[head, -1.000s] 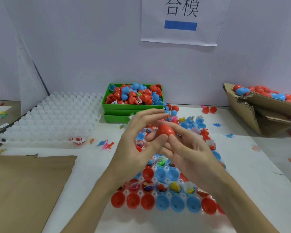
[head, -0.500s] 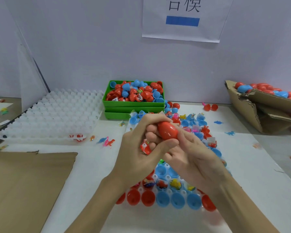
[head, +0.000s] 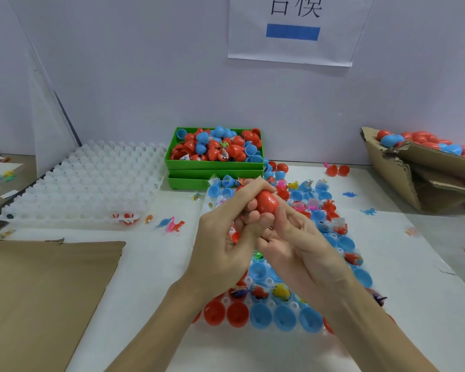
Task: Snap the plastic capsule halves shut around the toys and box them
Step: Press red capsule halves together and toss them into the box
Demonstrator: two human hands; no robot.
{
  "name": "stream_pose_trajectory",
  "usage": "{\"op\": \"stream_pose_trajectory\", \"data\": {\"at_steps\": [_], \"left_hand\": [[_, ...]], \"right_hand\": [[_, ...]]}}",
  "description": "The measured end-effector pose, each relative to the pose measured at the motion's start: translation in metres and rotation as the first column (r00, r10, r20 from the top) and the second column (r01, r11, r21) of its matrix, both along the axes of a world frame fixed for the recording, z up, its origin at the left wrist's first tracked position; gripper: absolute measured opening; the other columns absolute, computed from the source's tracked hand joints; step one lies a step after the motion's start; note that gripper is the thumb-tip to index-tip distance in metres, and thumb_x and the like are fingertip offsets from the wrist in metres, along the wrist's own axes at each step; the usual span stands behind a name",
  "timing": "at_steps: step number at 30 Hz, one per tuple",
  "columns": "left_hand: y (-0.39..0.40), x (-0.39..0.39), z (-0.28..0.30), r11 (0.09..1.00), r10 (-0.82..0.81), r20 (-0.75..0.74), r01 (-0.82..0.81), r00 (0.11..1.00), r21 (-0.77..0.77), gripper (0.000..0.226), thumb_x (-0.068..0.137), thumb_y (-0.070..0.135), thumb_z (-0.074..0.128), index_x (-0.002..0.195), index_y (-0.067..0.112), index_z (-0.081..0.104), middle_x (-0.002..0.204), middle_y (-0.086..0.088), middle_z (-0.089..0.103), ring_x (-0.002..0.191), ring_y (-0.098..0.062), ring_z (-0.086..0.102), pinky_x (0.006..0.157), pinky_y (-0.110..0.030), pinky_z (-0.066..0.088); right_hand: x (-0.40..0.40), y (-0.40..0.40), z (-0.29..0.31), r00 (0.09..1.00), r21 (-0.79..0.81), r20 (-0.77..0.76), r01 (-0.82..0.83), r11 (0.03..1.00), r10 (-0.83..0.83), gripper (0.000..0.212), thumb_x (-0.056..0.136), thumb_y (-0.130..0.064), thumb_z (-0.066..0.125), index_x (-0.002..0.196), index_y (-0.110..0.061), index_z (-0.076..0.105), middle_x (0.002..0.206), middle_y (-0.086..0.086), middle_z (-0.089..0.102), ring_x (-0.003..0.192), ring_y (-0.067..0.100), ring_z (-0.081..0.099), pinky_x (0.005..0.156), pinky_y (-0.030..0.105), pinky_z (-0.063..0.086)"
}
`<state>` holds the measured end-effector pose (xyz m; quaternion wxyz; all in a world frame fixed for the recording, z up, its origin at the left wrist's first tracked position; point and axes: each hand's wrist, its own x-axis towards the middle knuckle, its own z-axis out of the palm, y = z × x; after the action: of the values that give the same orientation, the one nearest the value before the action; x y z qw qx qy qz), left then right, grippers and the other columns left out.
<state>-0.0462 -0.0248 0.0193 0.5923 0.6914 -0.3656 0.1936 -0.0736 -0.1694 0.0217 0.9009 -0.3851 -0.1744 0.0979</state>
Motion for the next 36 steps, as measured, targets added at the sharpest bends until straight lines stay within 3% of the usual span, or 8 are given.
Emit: {"op": "stream_pose_trajectory", "data": {"at_steps": [4,7,9,12,16,25,29,36], "left_hand": [[-0.002,0.004,-0.001,0.996,-0.092,-0.090,0.092,0.992,-0.007,0.029,0.108,0.030,0.052,0.135,0.021,0.057,0.123,0.014,0.066,0.113,-0.015,0.068,0.093,-0.021,0.054],[0.000,0.009,-0.002,0.979,-0.199,-0.245,0.204,0.949,-0.009,0.038,0.110,0.029,0.043,0.146,0.023,0.052,0.140,0.014,0.061,0.136,-0.013,0.056,0.106,-0.022,0.049],[0.001,0.011,-0.001,0.975,-0.219,-0.339,0.214,0.915,-0.051,0.041,0.111,0.036,0.036,0.148,0.031,0.052,0.144,0.015,0.060,0.137,-0.010,0.055,0.107,-0.024,0.049],[0.002,0.013,0.002,0.981,-0.190,-0.416,0.157,0.889,-0.112,0.033,0.109,0.035,0.046,0.134,0.024,0.065,0.129,0.006,0.070,0.118,-0.018,0.070,0.094,-0.028,0.057],[0.002,0.016,0.000,0.990,-0.139,-0.449,0.106,0.882,-0.098,0.016,0.100,0.020,0.068,0.115,0.016,0.073,0.107,0.003,0.076,0.104,-0.016,0.074,0.087,-0.024,0.059],[0.001,0.020,-0.007,0.974,-0.197,-0.534,0.103,0.822,-0.201,0.018,0.090,0.025,0.076,0.103,0.012,0.074,0.102,-0.001,0.078,0.103,-0.018,0.076,0.085,-0.025,0.060],[-0.002,0.020,-0.008,0.979,-0.153,-0.527,0.055,0.836,-0.196,0.024,0.083,0.028,0.081,0.100,0.013,0.074,0.099,-0.003,0.078,0.098,-0.020,0.077,0.084,-0.028,0.061],[0.004,0.024,-0.006,0.970,-0.203,-0.634,0.066,0.747,-0.233,0.028,0.094,0.031,0.072,0.101,0.005,0.076,0.099,-0.015,0.078,0.086,-0.029,0.079,0.084,-0.031,0.063]], "right_hand": [[0.000,-0.002,0.001,0.999,0.013,0.005,0.048,0.999,-0.048,0.049,0.090,-0.022,0.077,0.131,0.001,0.065,0.117,0.015,0.071,0.117,0.028,0.066,0.107,0.038,0.052],[0.000,-0.005,0.003,0.942,-0.268,0.141,0.332,0.904,-0.304,0.044,0.095,-0.021,0.071,0.136,-0.006,0.065,0.123,0.010,0.074,0.118,0.025,0.070,0.100,0.032,0.056],[0.001,-0.008,0.002,0.785,-0.492,0.399,0.620,0.612,-0.474,0.049,0.091,-0.027,0.074,0.137,-0.014,0.065,0.118,-0.004,0.077,0.109,0.014,0.074,0.093,0.024,0.058],[0.003,-0.012,-0.002,0.558,-0.538,0.706,0.823,0.182,-0.436,0.048,0.082,-0.037,0.080,0.125,-0.017,0.069,0.106,-0.011,0.075,0.095,0.004,0.073,0.087,0.016,0.056],[0.004,-0.011,-0.009,0.432,-0.466,0.863,0.880,-0.086,-0.261,0.049,0.085,-0.040,0.073,0.124,-0.010,0.068,0.101,-0.003,0.068,0.082,0.008,0.064,0.086,0.011,0.049],[0.003,-0.010,-0.008,0.461,-0.476,0.879,0.865,-0.160,-0.126,0.047,0.095,-0.042,0.057,0.121,-0.005,0.067,0.095,-0.002,0.064,0.080,0.013,0.057,0.075,0.026,0.056],[0.005,-0.011,-0.008,0.513,-0.521,0.853,0.843,-0.131,-0.096,0.051,0.095,-0.039,0.058,0.133,-0.006,0.064,0.108,-0.001,0.064,0.091,0.011,0.059,0.086,0.032,0.059],[0.002,-0.008,-0.008,0.530,-0.554,0.827,0.825,-0.113,-0.187,0.053,0.094,-0.048,0.055,0.134,-0.013,0.064,0.106,-0.008,0.059,0.090,0.008,0.059,0.086,0.026,0.055]]}}
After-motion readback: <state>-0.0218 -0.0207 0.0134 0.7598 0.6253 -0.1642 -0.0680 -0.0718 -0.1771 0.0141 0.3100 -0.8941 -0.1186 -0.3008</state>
